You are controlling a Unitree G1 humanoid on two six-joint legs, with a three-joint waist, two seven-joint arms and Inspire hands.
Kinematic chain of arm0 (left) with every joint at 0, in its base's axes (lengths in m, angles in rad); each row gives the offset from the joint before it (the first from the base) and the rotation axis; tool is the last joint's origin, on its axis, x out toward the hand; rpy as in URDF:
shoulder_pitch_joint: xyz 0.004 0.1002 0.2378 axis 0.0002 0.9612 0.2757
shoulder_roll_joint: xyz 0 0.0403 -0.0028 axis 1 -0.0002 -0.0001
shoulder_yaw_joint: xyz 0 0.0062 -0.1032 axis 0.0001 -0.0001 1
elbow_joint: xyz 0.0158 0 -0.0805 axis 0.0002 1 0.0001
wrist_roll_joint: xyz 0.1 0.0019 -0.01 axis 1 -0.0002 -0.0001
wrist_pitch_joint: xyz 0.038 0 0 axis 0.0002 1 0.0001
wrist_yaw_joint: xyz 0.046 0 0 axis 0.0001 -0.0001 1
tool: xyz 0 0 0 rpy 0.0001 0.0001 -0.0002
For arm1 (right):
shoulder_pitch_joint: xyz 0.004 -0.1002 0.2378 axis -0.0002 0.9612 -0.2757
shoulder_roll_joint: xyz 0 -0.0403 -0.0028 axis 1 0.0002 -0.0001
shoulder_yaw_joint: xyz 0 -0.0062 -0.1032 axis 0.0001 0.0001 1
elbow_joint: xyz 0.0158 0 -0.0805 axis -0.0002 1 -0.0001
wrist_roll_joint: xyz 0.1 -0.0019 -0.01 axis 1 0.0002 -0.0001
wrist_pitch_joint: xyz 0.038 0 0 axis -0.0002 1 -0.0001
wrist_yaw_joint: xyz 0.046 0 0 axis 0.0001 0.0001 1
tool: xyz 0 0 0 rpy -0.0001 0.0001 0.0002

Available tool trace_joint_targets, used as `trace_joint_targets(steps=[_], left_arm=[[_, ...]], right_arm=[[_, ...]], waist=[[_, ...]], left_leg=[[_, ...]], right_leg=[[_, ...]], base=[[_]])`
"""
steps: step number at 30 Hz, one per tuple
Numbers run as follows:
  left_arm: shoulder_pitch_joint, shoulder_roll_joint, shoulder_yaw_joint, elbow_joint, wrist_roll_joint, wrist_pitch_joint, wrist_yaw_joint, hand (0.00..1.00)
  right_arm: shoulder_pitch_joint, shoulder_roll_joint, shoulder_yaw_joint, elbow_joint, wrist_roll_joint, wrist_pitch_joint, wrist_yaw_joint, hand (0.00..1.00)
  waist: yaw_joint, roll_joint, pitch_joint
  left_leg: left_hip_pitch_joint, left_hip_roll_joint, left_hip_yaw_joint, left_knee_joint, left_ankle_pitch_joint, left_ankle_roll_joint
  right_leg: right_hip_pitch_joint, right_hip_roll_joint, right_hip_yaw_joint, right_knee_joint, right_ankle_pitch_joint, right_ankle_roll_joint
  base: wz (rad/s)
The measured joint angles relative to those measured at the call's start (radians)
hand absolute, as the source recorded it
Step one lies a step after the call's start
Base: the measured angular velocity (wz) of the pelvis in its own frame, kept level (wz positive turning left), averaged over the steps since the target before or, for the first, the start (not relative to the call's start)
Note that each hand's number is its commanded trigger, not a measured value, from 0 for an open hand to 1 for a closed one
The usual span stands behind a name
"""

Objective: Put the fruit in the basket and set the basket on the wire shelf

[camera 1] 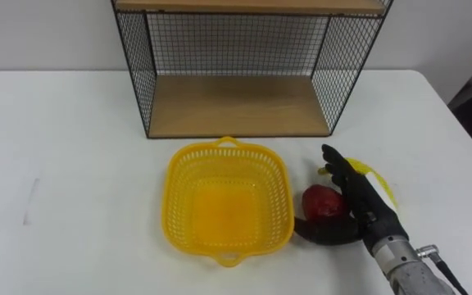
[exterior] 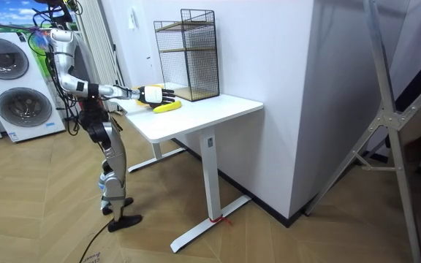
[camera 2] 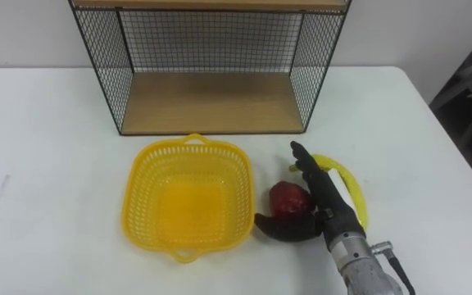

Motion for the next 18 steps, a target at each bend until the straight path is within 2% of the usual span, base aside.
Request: trace_joint_targets(steps=[7,8,9,10,11,15,18], left_arm=[[0.001,0.001,0.000,0.000,0.000,-0.001,-0.002,0.00],[0.002,0.001,0.000,-0.001,0.000,-0.001,-0.002,0.00],[0.003,0.001,-0.001,-0.003,0.001,-0.001,-0.002,0.00],[0.005,0.001,-0.001,-0.012,0.001,-0.001,-0.002,0.00],[0.006,0.001,-0.001,-0.012,0.000,-0.001,-0.002,0.00],[0.011,0.001,-0.001,-0.012,0.001,-0.001,-0.002,0.00],[0.011,0.001,-0.001,-0.013,0.001,0.000,-0.003,0.00]], right_arm=[[-0.001,0.016,0.000,0.042,-0.086,-0.047,-0.014,0.02],[-0.001,0.016,0.000,0.046,-0.096,-0.050,-0.017,0.44],[-0.002,0.016,0.000,0.054,-0.115,-0.057,-0.022,0.58],[-0.004,0.016,0.000,0.069,-0.125,-0.066,-0.024,0.84],[-0.005,0.016,0.000,0.075,-0.133,-0.072,-0.028,1.00],[-0.018,0.016,-0.004,0.108,-0.235,-0.081,-0.073,1.00],[-0.033,0.015,-0.026,0.119,-0.270,-0.069,-0.098,1.00]], waist=[[-0.003,-0.001,-0.0011],[-0.003,-0.001,-0.0012],[-0.004,-0.001,-0.0015],[-0.004,-0.002,-0.0022],[-0.004,-0.003,-0.0027],[-0.009,-0.012,-0.0098],[-0.010,-0.012,-0.0100]], left_leg=[[0.001,-0.001,-0.002,0.001,0.000,0.000],[0.001,-0.001,-0.003,0.001,0.000,0.000],[0.001,-0.001,-0.003,0.001,0.000,0.001],[0.001,-0.001,-0.003,0.001,0.001,0.001],[0.001,-0.001,-0.003,0.001,0.001,0.001],[0.007,-0.002,-0.007,0.003,0.001,0.001],[0.011,-0.002,-0.008,0.003,0.001,0.001]], right_leg=[[0.003,-0.001,-0.001,0.000,0.000,0.000],[0.004,-0.001,-0.001,0.000,0.000,0.000],[0.004,-0.001,-0.001,0.000,0.001,0.001],[0.004,-0.001,-0.003,0.000,0.001,0.001],[0.004,-0.002,-0.006,0.000,0.001,0.001],[0.016,-0.002,-0.014,-0.004,0.001,0.001],[0.025,-0.002,-0.016,-0.012,0.003,0.003]], base=[[0.00],[0.04],[0.03],[0.00],[0.05],[0.06],[0.02]])
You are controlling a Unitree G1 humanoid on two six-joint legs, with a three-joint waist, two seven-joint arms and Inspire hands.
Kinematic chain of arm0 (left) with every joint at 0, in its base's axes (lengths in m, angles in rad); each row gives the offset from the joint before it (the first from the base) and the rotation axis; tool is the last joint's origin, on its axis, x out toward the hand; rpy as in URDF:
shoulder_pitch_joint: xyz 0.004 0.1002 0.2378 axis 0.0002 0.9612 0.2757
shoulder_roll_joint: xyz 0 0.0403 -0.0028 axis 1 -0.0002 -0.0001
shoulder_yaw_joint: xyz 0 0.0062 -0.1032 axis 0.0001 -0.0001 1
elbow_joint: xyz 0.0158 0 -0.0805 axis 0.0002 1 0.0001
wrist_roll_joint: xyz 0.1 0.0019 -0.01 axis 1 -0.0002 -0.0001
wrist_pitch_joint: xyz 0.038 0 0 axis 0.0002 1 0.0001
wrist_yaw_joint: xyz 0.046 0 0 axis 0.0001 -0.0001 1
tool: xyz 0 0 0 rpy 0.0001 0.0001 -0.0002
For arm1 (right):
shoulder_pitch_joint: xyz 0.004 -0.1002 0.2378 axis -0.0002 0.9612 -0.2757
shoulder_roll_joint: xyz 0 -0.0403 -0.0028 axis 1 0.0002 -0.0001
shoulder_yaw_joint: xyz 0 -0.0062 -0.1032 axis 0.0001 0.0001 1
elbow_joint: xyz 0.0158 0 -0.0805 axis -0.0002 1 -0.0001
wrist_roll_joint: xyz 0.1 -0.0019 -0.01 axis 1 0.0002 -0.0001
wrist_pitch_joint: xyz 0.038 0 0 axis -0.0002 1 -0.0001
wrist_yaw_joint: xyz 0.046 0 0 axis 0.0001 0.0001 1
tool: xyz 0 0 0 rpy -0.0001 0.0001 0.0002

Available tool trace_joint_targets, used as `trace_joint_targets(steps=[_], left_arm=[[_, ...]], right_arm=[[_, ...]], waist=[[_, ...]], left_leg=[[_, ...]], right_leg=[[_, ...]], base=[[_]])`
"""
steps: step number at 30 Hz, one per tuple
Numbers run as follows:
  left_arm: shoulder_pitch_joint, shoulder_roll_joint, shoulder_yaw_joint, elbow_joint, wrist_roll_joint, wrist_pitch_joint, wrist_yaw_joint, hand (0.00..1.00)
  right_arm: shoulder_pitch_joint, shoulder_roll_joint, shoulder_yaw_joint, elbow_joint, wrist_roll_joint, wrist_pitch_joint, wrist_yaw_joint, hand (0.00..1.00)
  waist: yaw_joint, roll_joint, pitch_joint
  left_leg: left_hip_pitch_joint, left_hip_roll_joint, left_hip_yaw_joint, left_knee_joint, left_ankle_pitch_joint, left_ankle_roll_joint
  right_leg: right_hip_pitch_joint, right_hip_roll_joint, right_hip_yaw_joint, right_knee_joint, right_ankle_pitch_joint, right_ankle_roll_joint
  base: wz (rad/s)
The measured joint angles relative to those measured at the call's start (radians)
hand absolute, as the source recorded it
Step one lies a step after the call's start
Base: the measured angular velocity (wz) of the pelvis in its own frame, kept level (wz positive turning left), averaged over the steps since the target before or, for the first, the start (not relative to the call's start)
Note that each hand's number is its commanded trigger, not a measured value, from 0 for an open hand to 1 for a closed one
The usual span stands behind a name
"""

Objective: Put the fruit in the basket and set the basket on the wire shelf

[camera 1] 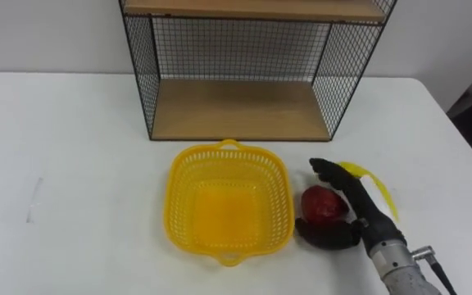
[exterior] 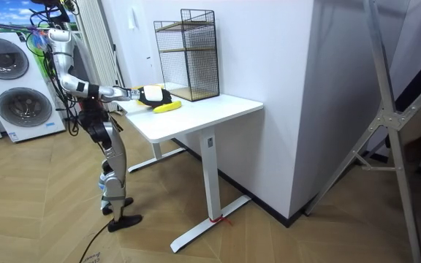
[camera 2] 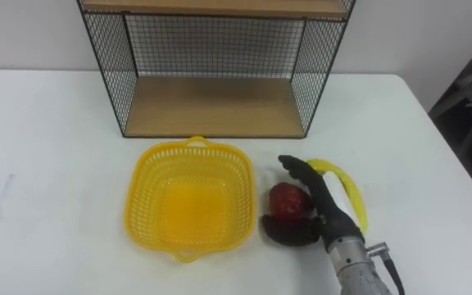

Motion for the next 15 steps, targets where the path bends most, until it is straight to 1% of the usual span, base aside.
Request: trace_joint_targets(steps=[3,7,12,15], left_arm=[[0.001,0.000,0.000,0.000,0.000,0.003,0.000,0.00],[0.001,0.000,0.000,0.000,-0.001,0.006,0.000,0.00],[-0.003,0.000,0.000,0.000,0.000,0.004,0.000,0.00],[-0.007,0.000,0.001,0.000,-0.001,0.004,0.001,0.00]], right_arm=[[-0.001,0.001,-0.010,0.005,-0.004,0.001,-0.017,1.00],[-0.006,0.000,-0.012,0.010,0.017,0.013,-0.038,1.00],[-0.016,0.002,-0.016,0.043,0.085,-0.003,-0.046,1.00],[-0.026,0.012,-0.018,0.041,0.092,-0.001,-0.050,1.00]], waist=[[0.000,0.000,-0.0001],[0.006,0.001,0.0001],[0.006,0.002,0.0004],[0.006,0.002,0.0007]], left_leg=[[0.003,0.000,-0.004,-0.001,0.000,0.000],[0.008,0.001,-0.004,-0.005,0.000,0.000],[0.010,0.000,0.000,-0.005,0.000,0.000],[0.009,0.001,0.001,-0.007,0.000,0.000]], right_leg=[[0.004,0.000,0.000,-0.003,0.000,0.000],[0.007,0.001,-0.002,-0.004,0.000,0.000],[0.008,0.000,0.000,-0.005,0.000,0.000],[0.007,0.001,0.001,-0.005,0.000,0.000]], base=[[0.03],[0.00],[0.00],[0.00]])
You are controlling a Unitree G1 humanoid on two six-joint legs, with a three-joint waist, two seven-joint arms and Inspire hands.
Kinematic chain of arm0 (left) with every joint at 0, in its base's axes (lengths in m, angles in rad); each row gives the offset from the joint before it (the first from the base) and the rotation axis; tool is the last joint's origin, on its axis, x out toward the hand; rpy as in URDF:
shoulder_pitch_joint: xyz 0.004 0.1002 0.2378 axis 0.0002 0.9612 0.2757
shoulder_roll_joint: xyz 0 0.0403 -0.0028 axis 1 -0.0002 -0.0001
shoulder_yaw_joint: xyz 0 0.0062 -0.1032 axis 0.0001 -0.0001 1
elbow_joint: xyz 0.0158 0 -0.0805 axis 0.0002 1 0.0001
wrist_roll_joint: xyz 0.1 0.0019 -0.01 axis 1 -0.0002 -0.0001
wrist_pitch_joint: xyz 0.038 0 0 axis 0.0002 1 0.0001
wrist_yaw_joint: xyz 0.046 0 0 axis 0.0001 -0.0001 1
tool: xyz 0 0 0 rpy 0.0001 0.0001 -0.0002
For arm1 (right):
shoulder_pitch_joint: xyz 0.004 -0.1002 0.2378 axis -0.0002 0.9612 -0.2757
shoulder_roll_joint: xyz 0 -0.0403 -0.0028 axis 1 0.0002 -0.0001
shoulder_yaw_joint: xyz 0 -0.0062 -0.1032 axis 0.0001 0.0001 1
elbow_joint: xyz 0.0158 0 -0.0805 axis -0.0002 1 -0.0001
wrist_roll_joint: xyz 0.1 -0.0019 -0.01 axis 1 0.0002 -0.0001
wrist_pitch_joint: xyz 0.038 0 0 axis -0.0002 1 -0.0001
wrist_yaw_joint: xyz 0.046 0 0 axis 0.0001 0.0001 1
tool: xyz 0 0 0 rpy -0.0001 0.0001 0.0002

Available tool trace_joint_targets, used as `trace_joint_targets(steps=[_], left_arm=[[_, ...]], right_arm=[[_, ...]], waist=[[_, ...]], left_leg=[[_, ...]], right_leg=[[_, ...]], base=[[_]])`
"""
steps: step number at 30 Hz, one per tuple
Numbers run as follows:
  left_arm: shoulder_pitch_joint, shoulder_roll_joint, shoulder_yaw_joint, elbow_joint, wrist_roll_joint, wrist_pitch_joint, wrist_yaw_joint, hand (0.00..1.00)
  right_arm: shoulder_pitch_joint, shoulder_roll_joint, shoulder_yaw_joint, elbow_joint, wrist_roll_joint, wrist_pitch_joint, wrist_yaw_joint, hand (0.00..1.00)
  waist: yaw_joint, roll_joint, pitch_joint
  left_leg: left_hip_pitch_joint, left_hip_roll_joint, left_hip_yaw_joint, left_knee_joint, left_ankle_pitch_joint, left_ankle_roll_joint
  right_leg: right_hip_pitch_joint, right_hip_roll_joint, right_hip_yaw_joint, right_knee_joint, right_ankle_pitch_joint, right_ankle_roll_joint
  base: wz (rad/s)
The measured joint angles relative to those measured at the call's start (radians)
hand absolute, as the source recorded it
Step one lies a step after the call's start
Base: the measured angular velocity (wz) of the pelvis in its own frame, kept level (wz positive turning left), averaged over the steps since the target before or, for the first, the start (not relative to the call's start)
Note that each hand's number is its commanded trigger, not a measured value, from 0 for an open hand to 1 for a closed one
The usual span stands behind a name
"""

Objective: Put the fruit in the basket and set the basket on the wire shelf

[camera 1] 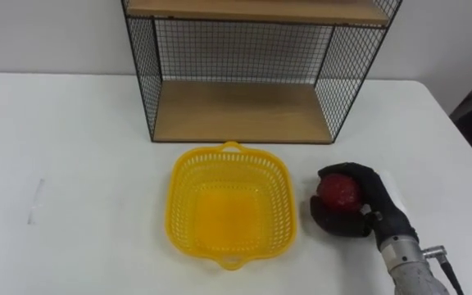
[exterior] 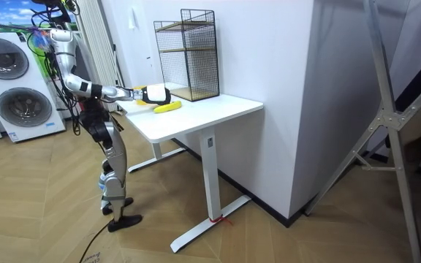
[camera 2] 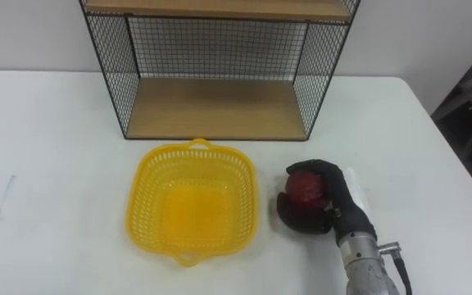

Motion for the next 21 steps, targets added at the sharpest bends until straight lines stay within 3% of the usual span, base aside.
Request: trace_joint_targets(steps=[10,16,21], left_arm=[[0.009,-0.001,0.000,0.026,0.000,-0.001,0.002,0.00],[0.017,-0.001,0.002,0.024,0.002,-0.005,0.002,0.00],[0.018,-0.001,0.002,0.032,0.002,-0.009,0.002,0.00]], right_arm=[[0.023,0.005,0.001,-0.120,0.082,0.064,0.051,1.00],[0.006,0.004,-0.051,-0.293,0.108,0.065,0.051,1.00],[-0.044,0.004,-0.092,-0.332,0.115,0.063,0.046,1.00]], waist=[[0.001,0.006,0.0057],[-0.005,0.015,0.0093],[-0.007,0.016,0.0098]], left_leg=[[0.000,0.000,0.003,0.002,0.000,0.000],[-0.004,-0.001,0.005,0.002,0.000,0.000],[0.000,-0.001,0.005,0.004,0.000,0.000]], right_leg=[[-0.005,0.001,0.015,0.003,0.000,0.000],[-0.012,0.002,0.026,0.005,0.001,0.000],[-0.007,0.002,0.026,0.004,0.001,0.000]], base=[[-0.02],[-0.03],[0.00]])
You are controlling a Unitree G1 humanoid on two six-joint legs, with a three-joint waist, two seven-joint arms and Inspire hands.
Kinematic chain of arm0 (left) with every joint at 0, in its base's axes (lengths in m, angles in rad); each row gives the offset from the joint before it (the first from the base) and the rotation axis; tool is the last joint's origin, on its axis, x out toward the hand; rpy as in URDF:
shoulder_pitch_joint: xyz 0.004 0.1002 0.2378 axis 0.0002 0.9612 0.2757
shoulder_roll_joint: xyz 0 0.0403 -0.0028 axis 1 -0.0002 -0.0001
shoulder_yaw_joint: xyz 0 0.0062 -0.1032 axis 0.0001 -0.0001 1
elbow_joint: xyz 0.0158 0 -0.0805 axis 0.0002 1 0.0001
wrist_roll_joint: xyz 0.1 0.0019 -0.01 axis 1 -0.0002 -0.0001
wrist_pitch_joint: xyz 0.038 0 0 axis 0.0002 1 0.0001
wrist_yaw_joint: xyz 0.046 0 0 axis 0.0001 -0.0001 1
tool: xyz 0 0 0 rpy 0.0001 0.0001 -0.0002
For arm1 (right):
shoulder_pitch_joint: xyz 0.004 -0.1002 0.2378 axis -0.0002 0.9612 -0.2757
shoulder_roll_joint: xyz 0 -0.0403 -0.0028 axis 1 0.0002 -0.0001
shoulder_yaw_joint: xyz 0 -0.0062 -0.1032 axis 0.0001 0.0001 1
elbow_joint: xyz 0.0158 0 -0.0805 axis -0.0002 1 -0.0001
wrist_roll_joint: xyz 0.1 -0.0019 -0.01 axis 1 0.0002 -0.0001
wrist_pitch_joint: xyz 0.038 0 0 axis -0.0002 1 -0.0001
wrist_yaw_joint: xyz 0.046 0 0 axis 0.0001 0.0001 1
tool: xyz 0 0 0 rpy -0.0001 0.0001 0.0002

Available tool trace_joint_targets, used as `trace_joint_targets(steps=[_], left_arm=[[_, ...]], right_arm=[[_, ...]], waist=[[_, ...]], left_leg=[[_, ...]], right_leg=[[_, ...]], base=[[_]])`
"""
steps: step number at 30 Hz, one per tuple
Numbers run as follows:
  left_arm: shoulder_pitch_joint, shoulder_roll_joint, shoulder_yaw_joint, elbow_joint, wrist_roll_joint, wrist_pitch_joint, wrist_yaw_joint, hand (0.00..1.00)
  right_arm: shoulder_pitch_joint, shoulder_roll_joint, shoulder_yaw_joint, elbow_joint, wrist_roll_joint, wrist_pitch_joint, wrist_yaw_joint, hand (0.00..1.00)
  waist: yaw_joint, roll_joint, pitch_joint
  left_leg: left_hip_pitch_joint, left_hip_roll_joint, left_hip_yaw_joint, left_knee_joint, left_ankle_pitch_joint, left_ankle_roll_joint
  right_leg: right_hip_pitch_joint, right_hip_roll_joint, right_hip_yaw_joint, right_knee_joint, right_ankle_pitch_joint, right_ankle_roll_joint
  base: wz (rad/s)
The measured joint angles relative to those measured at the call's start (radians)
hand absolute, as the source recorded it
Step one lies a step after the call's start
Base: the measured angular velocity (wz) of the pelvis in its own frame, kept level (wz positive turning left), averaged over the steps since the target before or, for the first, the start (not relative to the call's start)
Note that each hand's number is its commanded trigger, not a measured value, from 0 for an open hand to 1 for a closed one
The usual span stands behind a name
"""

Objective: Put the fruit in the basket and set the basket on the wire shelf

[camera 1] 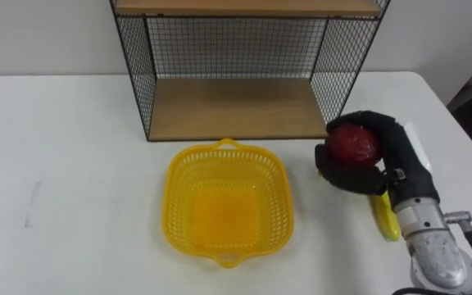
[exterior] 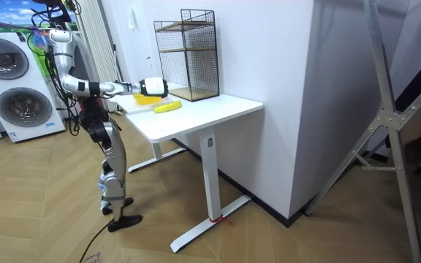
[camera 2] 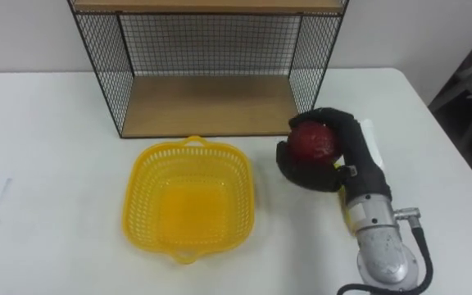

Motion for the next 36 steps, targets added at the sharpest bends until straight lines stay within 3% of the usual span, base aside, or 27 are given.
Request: trace_joint_targets(steps=[9,18,25,30,33,34,35,36], left_arm=[[-0.006,0.000,-0.002,0.031,0.000,-0.004,0.000,0.00],[-0.048,0.000,-0.032,0.052,0.002,-0.004,-0.002,0.00],[-0.059,0.001,-0.086,0.050,0.018,-0.004,-0.008,0.00],[-0.067,0.001,-0.085,0.051,0.018,-0.003,-0.033,0.00],[-0.075,0.001,-0.086,0.050,0.018,0.008,-0.037,0.00],[-0.078,0.002,-0.090,0.050,0.017,0.013,-0.045,0.00],[-0.080,0.002,-0.092,0.050,0.017,0.014,-0.047,0.00],[-0.083,0.002,-0.094,0.050,0.017,0.015,-0.051,0.00]], right_arm=[[-0.016,0.001,-0.001,-0.141,0.016,0.001,-0.002,1.00],[-0.034,-0.006,0.107,-0.181,-0.084,0.001,0.007,1.00],[-0.041,-0.027,0.265,-0.197,-0.174,0.002,0.122,1.00],[-0.038,-0.026,0.304,-0.190,-0.226,0.007,0.206,1.00],[-0.032,-0.026,0.308,-0.180,-0.245,0.041,0.236,1.00],[-0.031,-0.027,0.311,-0.176,-0.248,0.058,0.245,0.63],[-0.031,-0.027,0.311,-0.176,-0.248,0.065,0.250,0.00],[-0.031,-0.027,0.311,-0.176,-0.249,0.075,0.260,0.00]], waist=[[-0.009,0.001,0.0008],[0.032,0.005,-0.0017],[0.071,0.000,-0.0048],[0.070,-0.002,-0.0036],[0.071,-0.003,-0.0027],[0.070,-0.003,-0.0016],[0.071,-0.004,-0.0013],[0.070,-0.004,-0.0011]], left_leg=[[0.000,0.000,0.000,-0.002,0.000,0.000],[-0.007,0.001,0.006,-0.002,0.000,0.000],[-0.006,0.001,0.009,0.000,0.002,0.001],[-0.009,-0.001,0.001,0.004,0.003,0.002],[-0.009,-0.001,-0.002,0.004,0.003,0.002],[-0.010,0.000,-0.002,0.002,0.003,0.002],[-0.012,0.000,-0.003,0.001,0.002,0.002],[-0.015,0.000,-0.004,0.000,0.002,0.002]], right_leg=[[0.000,0.000,0.000,0.000,0.000,0.000],[-0.015,0.001,0.004,0.012,0.000,0.000],[-0.016,0.001,0.011,0.009,0.000,0.000],[-0.008,-0.001,0.010,-0.001,0.003,0.002],[-0.008,-0.002,0.004,0.000,0.003,0.003],[-0.008,-0.001,0.003,0.000,0.003,0.002],[-0.009,-0.001,0.003,0.000,0.003,0.002],[-0.011,-0.001,0.002,0.000,0.003,0.002]], base=[[0.00],[-0.02],[0.00],[0.06],[0.03],[0.00],[0.00],[0.00]])
